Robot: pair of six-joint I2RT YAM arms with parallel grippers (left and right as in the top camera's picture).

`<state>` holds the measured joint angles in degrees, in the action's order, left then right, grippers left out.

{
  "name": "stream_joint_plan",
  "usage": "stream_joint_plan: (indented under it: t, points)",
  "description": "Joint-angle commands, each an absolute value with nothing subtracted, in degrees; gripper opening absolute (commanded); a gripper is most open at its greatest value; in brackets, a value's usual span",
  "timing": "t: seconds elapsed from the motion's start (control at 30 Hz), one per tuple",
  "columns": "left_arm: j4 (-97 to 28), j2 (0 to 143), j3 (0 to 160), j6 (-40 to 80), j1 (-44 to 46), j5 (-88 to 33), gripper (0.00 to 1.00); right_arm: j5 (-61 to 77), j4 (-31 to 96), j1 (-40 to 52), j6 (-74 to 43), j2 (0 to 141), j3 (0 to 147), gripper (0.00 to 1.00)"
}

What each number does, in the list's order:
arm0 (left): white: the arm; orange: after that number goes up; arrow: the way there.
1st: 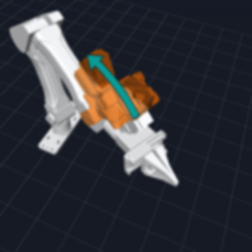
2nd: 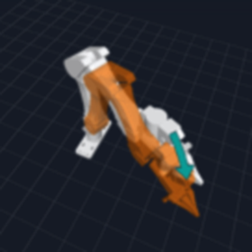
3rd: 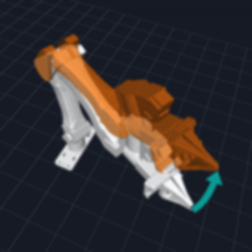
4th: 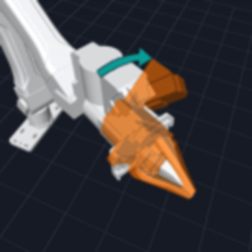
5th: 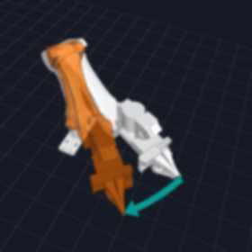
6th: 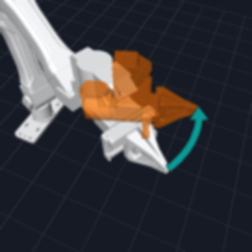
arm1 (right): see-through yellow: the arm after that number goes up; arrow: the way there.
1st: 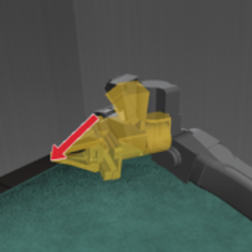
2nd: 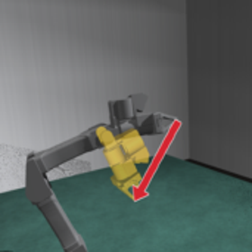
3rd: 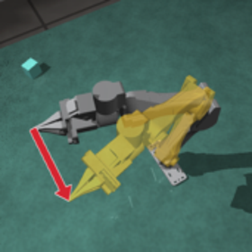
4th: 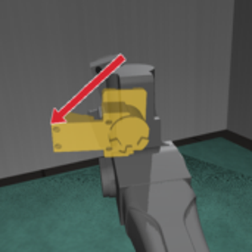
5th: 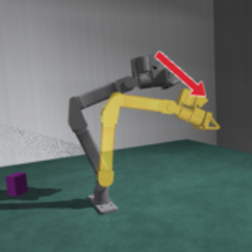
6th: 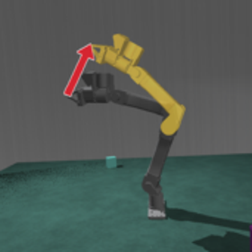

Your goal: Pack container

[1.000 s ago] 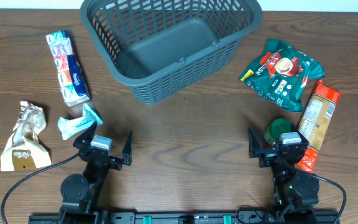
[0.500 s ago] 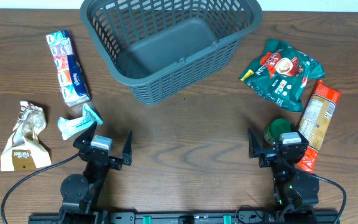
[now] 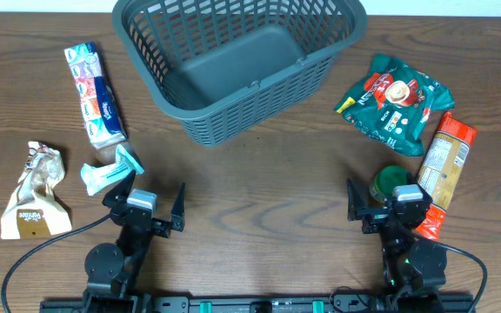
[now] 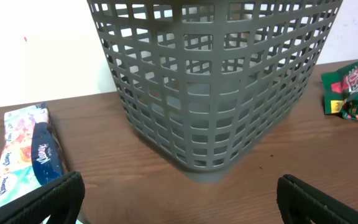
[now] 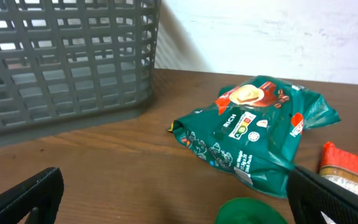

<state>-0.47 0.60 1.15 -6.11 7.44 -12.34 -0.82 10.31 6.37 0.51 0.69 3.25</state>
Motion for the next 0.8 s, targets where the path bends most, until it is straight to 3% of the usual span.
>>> stream_joint_plan:
  t: [0.0,0.13,0.43,0.6,0.77]
  points:
    - [-0.99,0.23,0.62,1.45,7.42,-13.04,0.99,1.98,9.96,6.94,-3.33,0.78,3.27,0.99]
    - [-2.79,1.85,5.08,15.53,7.40,-9.52,0.99,1.76,9.87,6.57,-4.69,3.05,6.13,0.99]
    - [-12.62,24.03,32.38,11.46,7.40,-3.70,0.99,2.13,13.74,4.69,-5.32,28.32,27.33,0.99]
    - [-24.86,42.92,52.27,10.98,7.42,-3.84,0.99,7.33,25.65,4.69,-1.80,49.15,49.34,0.99]
    - [-45.58,59.99,75.55,10.96,7.42,-3.84,0.99,10.28,48.18,4.71,-0.03,70.43,78.89,0.99]
